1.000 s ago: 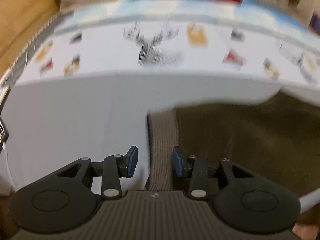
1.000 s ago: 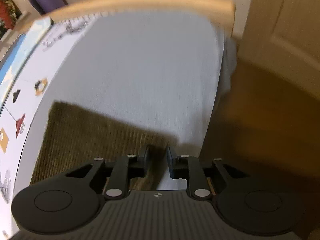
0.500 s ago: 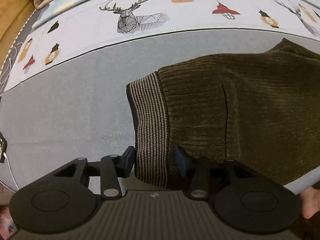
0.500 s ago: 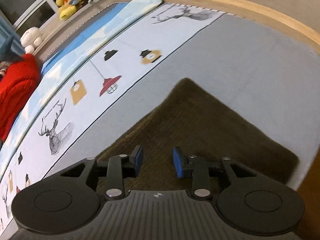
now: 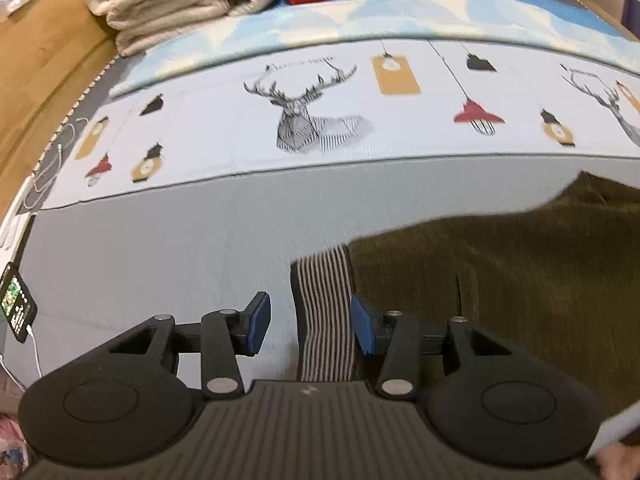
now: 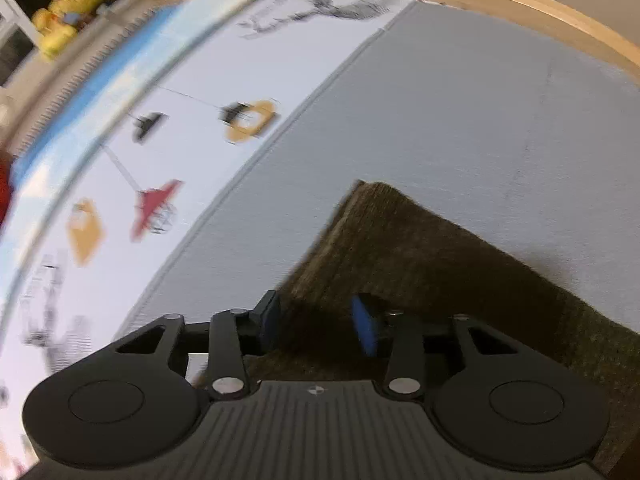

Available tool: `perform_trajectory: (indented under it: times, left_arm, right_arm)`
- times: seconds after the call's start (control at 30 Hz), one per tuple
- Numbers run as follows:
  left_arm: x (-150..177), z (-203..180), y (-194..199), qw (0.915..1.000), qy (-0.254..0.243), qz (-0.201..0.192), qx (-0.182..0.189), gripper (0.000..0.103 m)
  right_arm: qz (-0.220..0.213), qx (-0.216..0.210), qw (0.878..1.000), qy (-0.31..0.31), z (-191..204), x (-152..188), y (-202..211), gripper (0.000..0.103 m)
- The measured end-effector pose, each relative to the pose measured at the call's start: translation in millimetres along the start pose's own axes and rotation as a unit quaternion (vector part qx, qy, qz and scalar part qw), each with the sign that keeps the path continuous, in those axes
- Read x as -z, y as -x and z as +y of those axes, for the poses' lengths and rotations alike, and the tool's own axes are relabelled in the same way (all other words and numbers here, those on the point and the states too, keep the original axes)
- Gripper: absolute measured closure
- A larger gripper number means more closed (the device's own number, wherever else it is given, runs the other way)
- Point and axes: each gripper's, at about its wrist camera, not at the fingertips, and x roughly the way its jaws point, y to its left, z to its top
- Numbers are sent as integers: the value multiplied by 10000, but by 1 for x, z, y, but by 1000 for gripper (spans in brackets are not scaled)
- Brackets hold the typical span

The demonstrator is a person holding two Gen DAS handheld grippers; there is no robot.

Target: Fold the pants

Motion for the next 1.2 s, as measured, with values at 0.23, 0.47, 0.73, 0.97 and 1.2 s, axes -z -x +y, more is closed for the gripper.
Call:
perform_trajectory:
  times: [0.23, 0.47, 0.73, 0.97, 1.2]
  left_arm:
    - [-20, -19, 8, 9984, -94, -377, 413, 53]
    - [-18, -48, -8, 9934, -605, -59, 972, 53]
    - [-4, -46, -52, 9929, -605, 988, 257, 61]
    - [-3, -47, -52, 9929, -612, 975, 293, 61]
    - [-3, -39, -50, 9924, -678, 935, 430, 61]
  right_arm:
    - [-776, -262, 9892, -1215, -23, -12, 16, 103]
    - [-850, -509, 9941, -445, 24, 3, 42, 98]
    - [226, -3468, 8945, 2811, 208, 118, 90, 83]
    - [1290, -4101, 7847, 4464, 314, 245, 92, 78]
    - [2282, -3920, 7715, 4461, 353, 301, 60, 63]
